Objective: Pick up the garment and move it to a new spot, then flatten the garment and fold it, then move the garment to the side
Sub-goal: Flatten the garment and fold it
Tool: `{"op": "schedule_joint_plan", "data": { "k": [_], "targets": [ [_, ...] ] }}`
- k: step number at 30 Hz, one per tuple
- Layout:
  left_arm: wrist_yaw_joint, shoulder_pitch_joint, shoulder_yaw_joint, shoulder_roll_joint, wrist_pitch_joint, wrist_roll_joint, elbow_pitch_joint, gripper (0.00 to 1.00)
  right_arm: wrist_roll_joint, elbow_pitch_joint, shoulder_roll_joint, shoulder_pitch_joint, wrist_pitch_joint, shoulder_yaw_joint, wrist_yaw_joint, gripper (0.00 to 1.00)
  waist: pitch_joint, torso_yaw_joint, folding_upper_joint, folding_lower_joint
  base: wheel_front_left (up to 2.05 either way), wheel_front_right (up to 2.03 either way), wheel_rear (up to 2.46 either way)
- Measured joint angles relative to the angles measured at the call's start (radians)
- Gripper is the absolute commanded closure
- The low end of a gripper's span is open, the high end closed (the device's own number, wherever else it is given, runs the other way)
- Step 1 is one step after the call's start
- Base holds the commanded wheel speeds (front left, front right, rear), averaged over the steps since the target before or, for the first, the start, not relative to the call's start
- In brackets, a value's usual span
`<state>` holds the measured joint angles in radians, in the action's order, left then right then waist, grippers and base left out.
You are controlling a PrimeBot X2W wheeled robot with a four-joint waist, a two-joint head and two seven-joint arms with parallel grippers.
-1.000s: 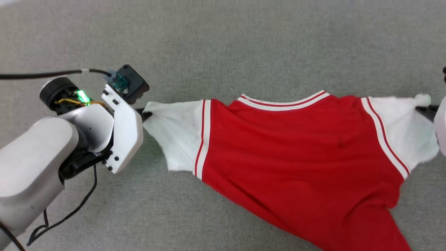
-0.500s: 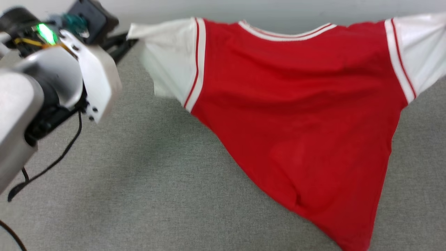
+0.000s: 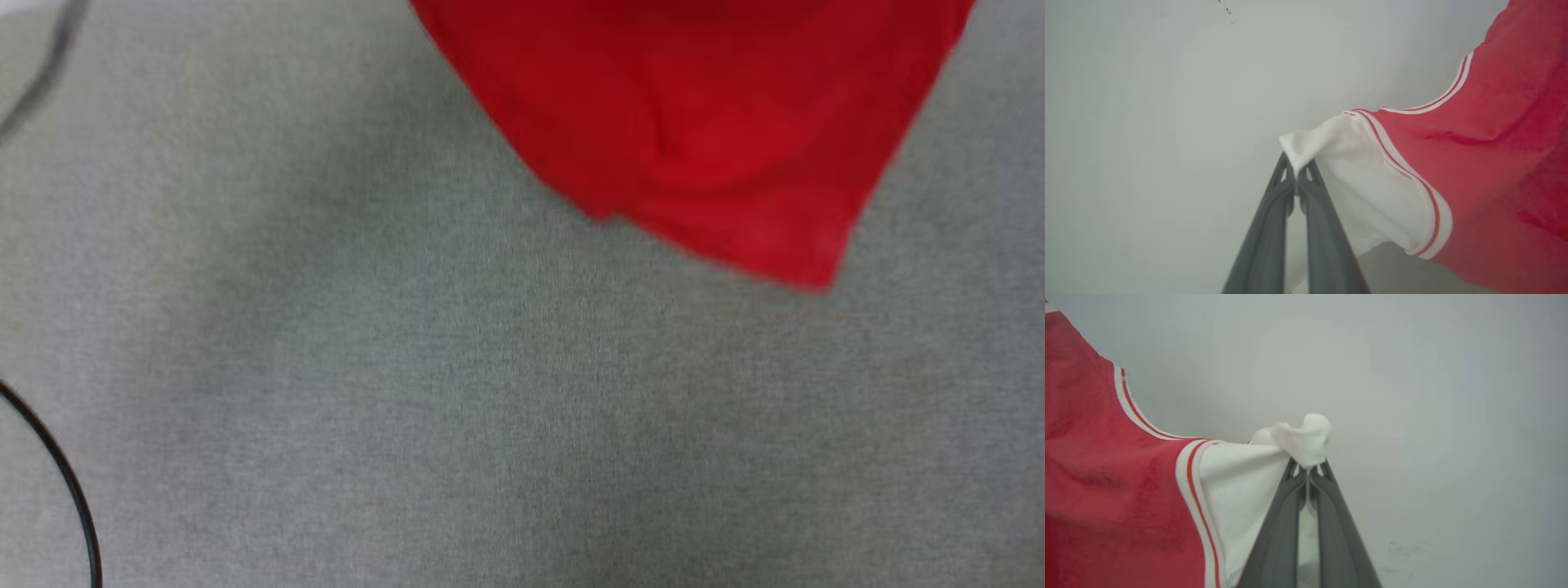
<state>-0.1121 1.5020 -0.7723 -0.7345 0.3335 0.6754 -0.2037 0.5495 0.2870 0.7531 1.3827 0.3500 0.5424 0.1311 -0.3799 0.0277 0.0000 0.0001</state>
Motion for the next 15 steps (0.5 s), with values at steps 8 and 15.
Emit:
{"op": "schedule_joint_plan", "data": {
  "k": [8,15],
  "targets": [
    [-0.011,0.275,0.040,0.072,-0.100,-0.051,-0.183,1.00,-0.111,0.164,-0.100,0.271,-0.055,0.002,0.000,1.00,-0.116,0.006,0.0000,0.0001,0.00,0.00,0.00],
    [-0.016,0.434,0.042,0.123,-0.181,-0.065,-0.318,1.00,-0.163,0.293,-0.151,0.456,-0.108,0.039,0.000,1.00,-0.191,0.022,0.0000,0.0001,0.00,0.00,0.00]
  ]
}}
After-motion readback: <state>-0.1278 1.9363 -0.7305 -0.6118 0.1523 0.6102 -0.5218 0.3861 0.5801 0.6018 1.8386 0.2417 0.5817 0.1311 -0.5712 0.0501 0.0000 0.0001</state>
